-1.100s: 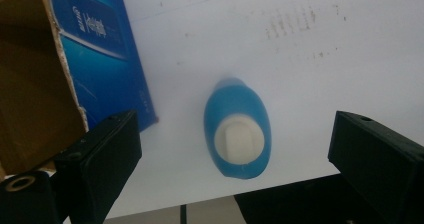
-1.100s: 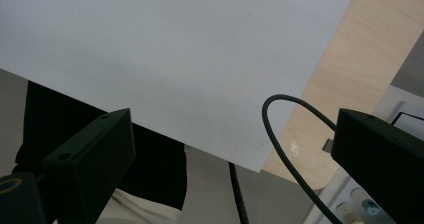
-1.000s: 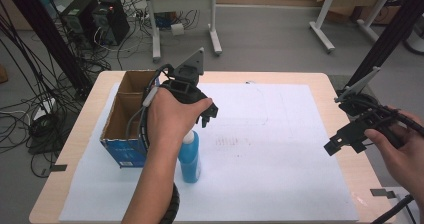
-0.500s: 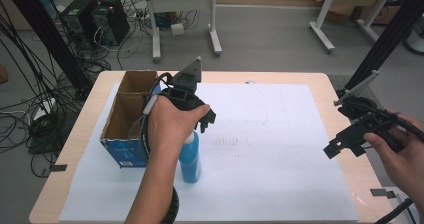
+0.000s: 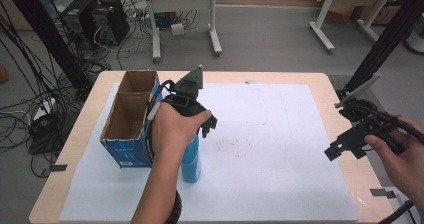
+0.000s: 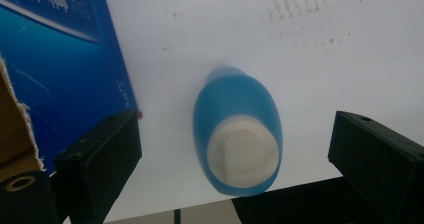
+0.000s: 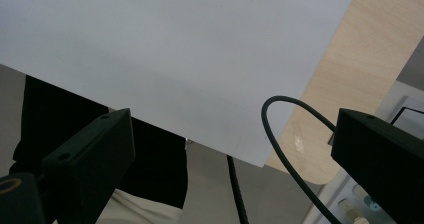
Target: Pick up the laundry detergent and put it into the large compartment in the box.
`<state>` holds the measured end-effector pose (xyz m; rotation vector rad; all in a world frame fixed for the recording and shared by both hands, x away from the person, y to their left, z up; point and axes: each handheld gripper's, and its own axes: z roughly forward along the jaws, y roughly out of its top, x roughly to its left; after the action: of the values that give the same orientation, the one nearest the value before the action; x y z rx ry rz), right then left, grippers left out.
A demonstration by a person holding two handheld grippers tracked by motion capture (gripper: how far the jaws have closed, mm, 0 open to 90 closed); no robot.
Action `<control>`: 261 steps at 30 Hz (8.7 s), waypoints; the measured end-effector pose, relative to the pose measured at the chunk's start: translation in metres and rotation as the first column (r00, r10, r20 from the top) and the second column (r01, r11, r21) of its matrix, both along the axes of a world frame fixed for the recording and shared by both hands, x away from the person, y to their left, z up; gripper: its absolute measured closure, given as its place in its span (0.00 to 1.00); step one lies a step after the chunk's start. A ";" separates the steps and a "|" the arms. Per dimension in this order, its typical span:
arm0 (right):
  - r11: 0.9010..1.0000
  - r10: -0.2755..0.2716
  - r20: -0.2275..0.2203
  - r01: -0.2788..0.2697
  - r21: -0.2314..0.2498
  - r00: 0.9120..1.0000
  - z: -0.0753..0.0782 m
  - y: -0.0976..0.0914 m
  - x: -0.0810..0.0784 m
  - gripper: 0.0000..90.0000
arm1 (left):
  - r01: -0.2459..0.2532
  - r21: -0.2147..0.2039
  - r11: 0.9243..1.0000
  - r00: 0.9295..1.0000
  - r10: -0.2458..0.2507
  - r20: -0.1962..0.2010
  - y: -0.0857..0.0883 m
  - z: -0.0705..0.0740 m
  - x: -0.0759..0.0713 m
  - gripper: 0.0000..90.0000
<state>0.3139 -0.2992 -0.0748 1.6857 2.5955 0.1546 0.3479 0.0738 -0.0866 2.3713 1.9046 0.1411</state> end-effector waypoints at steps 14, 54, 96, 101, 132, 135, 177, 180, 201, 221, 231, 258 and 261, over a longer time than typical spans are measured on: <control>1.000 -0.002 -0.015 0.002 -0.004 1.000 -0.006 0.002 0.003 0.04 | -0.005 -0.009 1.000 1.000 0.005 -0.022 0.002 -0.015 0.002 0.08; 1.000 0.000 -0.024 0.000 -0.006 1.000 -0.011 0.003 0.004 0.04 | -0.012 -0.009 1.000 0.999 0.011 -0.047 0.002 -0.044 0.004 0.21; 1.000 -0.005 -0.021 0.005 0.010 1.000 -0.012 0.001 0.009 0.04 | -0.022 -0.005 1.000 0.999 0.021 -0.028 0.002 -0.004 -0.002 0.41; 1.000 -0.001 -0.027 0.001 0.005 1.000 -0.010 0.005 0.013 0.04 | -0.041 -0.005 0.999 0.999 0.041 -0.019 0.009 0.028 -0.003 0.41; 1.000 -0.005 -0.003 0.005 0.000 1.000 0.012 0.027 0.028 0.04 | -0.099 -0.041 0.994 0.987 0.103 0.125 0.059 0.180 0.022 0.42; 1.000 -0.005 -0.011 0.005 -0.003 1.000 0.011 0.030 0.033 0.04 | -0.114 -0.033 0.993 0.984 0.117 0.132 0.066 0.183 0.029 0.42; 1.000 0.000 -0.005 0.000 -0.019 1.000 0.013 0.052 0.045 0.04 | -0.250 -0.007 0.968 0.962 0.249 0.111 0.152 0.116 0.046 0.42; 1.000 0.001 -0.005 -0.001 -0.020 1.000 0.012 0.052 0.045 0.04 | -0.243 -0.010 0.970 0.965 0.243 0.101 0.154 0.106 0.047 0.42; 1.000 0.017 -0.012 -0.017 -0.020 1.000 0.007 0.057 0.045 0.04 | -0.217 0.012 0.976 0.971 0.215 0.105 0.152 0.051 0.044 0.42; 1.000 0.013 -0.022 -0.013 -0.019 1.000 0.000 0.054 0.045 0.04 | -0.201 0.014 0.979 0.977 0.199 0.081 0.152 0.002 0.046 0.42; 1.000 0.005 -0.033 -0.006 -0.016 0.999 -0.005 0.051 0.048 0.04 | -0.195 0.019 0.981 0.979 0.193 0.070 0.150 -0.012 0.050 0.42; 1.000 -0.001 -0.044 0.000 -0.018 0.999 -0.011 0.048 0.052 0.04 | -0.184 0.027 0.983 0.982 0.183 0.043 0.148 -0.036 0.059 0.42; 1.000 -0.001 -0.043 0.000 -0.018 0.999 -0.011 0.049 0.052 0.04 | -0.185 0.024 0.982 0.982 0.184 0.044 0.149 -0.037 0.059 0.42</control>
<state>0.3659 -0.2506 -0.0854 1.7031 2.6185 0.0957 0.4066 0.2230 -0.1234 2.1861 2.1139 0.2313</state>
